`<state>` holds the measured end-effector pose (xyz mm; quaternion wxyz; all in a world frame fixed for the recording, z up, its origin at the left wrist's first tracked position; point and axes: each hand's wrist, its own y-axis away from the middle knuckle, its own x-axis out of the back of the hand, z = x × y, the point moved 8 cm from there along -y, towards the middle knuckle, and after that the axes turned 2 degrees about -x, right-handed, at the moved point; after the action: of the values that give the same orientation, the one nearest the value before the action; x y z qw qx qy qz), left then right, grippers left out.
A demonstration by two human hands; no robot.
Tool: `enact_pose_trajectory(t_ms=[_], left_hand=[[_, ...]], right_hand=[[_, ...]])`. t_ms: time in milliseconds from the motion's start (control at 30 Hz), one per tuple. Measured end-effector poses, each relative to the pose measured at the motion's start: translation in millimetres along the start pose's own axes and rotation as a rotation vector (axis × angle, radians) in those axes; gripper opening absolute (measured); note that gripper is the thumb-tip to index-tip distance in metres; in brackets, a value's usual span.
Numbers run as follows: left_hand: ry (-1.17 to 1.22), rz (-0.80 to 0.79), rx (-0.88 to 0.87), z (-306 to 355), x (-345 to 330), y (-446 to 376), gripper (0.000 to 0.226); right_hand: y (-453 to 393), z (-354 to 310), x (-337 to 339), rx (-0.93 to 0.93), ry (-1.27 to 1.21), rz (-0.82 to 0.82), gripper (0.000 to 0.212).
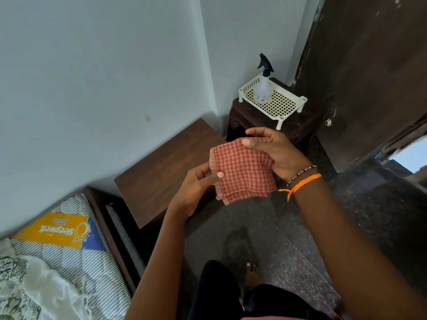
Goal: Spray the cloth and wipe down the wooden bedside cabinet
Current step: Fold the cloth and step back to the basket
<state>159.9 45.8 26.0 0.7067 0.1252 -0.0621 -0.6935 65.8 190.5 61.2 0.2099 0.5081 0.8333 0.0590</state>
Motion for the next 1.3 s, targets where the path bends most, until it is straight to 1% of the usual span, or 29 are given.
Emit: enact_pose_trajectory(t_ms=[33,67,100,167,233,267,333,400,433,500,533,567,633,667,700,767,800,867,900,1000,1033,1067,1100,1133,1167,1233,1267,1300], left_hand=[[0.071,0.035,0.028,-1.4,2.1,-6.6,0.023],[0.166,0.067,0.057,-3.2,4.8,-12.3,0.023],[0.252,0.094,0.079,-3.9,7.3,-18.1,0.023],[0.330,0.109,0.115,-4.1,8.2,-31.3,0.021],[0.335,0.094,0.145,-5.7,6.5,-46.4,0.017],[0.347,0.084,0.172,-5.9,5.5,-54.5,0.017],[0.403,0.072,0.214,-7.2,8.5,-72.6,0.016],[0.465,0.082,0.263,-9.1,21.4,-92.8,0.014],[0.492,0.101,0.301,-10.6,31.0,-102.5,0.013],[0.532,0.128,0.377,-13.5,51.8,-123.5,0.012],[0.526,0.116,0.389,-11.7,58.6,-130.9,0.012],[0.484,0.080,0.381,-7.3,66.8,-141.2,0.012],[0.345,-0.021,0.300,6.7,79.9,-159.0,0.018],[0.271,-0.079,0.234,17.8,85.0,-167.9,0.022],[0.211,-0.135,0.156,30.2,86.3,-174.9,0.023],[0.107,-0.200,0.053,51.4,87.6,-190.8,0.027],[0.049,-0.201,0.023,59.7,87.6,-198.5,0.031],[-0.064,-0.175,-0.006,66.4,92.5,-215.4,0.039],[-0.091,-0.166,-0.002,64.5,96.0,-223.0,0.039],[0.007,-0.223,0.079,56.0,93.7,-234.1,0.015],[0.026,-0.218,0.106,50.9,91.8,-239.7,0.012],[-0.010,-0.182,0.128,45.4,91.0,-245.5,0.010],[-0.088,-0.150,0.144,40.3,88.9,-251.2,0.010],[-0.164,-0.148,0.168,33.6,83.7,-258.6,0.020],[-0.215,-0.169,0.207,25.5,77.2,-264.4,0.036],[-0.230,-0.215,0.316,6.9,60.7,-279.1,0.068],[-0.216,-0.217,0.375,-2.2,52.8,-285.3,0.074],[-0.194,-0.205,0.429,-10.2,46.1,-289.1,0.076]], right_hand=[[-7.1,5.9,6.4,-0.055,-0.082,0.032,0.007],[-15.6,18.6,14.3,-0.121,-0.189,0.045,0.015],[-21.3,35.6,18.4,-0.230,-0.295,0.040,0.028],[-29.4,75.8,20.7,-0.454,-0.423,0.028,0.041],[-33.7,117.3,18.7,-0.619,-0.434,0.031,0.044],[-37.0,131.4,16.1,-0.651,-0.436,0.024,0.041],[-47.2,140.8,5.8,-0.607,-0.474,-0.030,0.030],[-64.9,132.3,-3.7,-0.514,-0.587,-0.100,0.035],[-75.2,125.6,-5.5,-0.478,-0.620,-0.110,0.033],[-99.7,113.5,-0.7,-0.449,-0.606,-0.057,0.024],[-109.6,107.0,3.8,-0.439,-0.571,-0.029,0.022],[-121.9,95.9,5.2,-0.417,-0.544,-0.025,0.024],[-145.4,74.8,10.7,-0.318,-0.465,-0.052,0.060],[-156.4,62.6,13.6,-0.255,-0.441,-0.069,0.066],[-166.2,51.4,18.7,-0.177,-0.422,-0.071,0.061],[-184.3,28.6,24.1,-0.040,-0.410,-0.104,0.037],[-190.2,20.6,26.2,-0.015,-0.387,-0.110,0.031],[-201.2,12.8,31.1,-0.021,-0.333,-0.110,0.028],[-204.8,11.8,35.7,-0.042,-0.331,-0.107,0.028],[-211.3,6.5,43.0,-0.109,-0.324,-0.088,0.034],[-214.0,3.0,45.7,-0.109,-0.261,-0.066,0.035],[-216.1,-0.4,48.0,-0.097,-0.186,-0.040,0.031],[-218.7,-3.1,50.7,-0.083,-0.112,-0.008,0.024],[-222.5,-4.9,57.6,-0.078,-0.052,0.036,0.016],[-226.4,-4.1,65.7,-0.093,-0.003,0.082,0.019],[-236.7,-1.1,88.4,-0.159,0.022,0.139,0.034],[-242.1,0.7,100.2,-0.189,0.026,0.162,0.038],[-246.5,3.2,110.3,-0.212,0.030,0.189,0.040]])
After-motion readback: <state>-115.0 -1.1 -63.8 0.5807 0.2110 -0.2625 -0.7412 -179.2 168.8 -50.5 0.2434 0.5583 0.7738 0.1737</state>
